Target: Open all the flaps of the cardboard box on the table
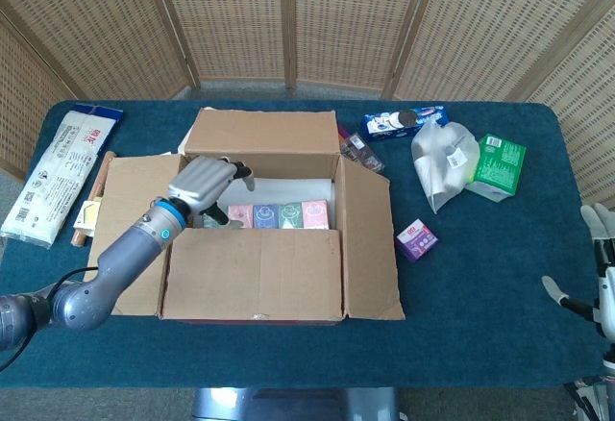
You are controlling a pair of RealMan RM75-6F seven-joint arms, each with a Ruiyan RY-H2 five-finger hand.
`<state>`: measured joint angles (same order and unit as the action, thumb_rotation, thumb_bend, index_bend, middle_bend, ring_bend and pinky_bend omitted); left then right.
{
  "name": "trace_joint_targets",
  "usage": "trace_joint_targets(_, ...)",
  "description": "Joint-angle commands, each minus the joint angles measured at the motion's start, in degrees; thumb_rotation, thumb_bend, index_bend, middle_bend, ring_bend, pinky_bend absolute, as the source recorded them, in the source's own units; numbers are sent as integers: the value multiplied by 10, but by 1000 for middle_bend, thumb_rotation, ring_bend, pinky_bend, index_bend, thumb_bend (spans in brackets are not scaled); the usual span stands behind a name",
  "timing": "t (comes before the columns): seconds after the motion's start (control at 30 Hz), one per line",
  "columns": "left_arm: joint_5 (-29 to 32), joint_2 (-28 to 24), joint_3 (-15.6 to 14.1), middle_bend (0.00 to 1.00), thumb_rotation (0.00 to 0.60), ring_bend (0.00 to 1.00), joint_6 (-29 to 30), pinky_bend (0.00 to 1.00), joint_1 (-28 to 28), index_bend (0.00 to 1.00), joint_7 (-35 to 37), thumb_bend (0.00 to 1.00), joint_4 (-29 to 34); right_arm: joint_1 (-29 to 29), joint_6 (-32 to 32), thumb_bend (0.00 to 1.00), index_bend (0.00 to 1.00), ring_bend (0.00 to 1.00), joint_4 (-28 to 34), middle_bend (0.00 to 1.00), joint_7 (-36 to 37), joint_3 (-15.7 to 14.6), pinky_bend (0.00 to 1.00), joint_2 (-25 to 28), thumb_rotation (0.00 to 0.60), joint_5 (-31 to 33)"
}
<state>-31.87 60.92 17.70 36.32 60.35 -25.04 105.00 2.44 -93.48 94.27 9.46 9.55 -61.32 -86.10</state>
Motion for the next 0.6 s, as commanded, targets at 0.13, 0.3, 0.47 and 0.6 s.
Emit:
trace_joint_targets(0.13,32,-2,-29,355,564,281,-8,447,46,363,14,0,4,-1,-3,182,0,0,0,0,4,0,19,2,600,-1)
trace_joint_targets(0.3,64,-3,-43,345,563,282,-15,474,66,349,37,0,5,-2,-5,181,0,0,1,0,7,0,18,4,600,-1)
trace_joint_targets(0.47,89,-20,-52,327,493,257,-42,437,84,333,69,0,10,-2,-5,181,0,0,3,0,5,-1,18,3,600,-4)
trace_joint_targets(0.6,112,-33,-56,326,434,230,-53,410,100,398,96,0,18,-2,-7,175,0,0,4,0,3,-2,18,2,600,-7)
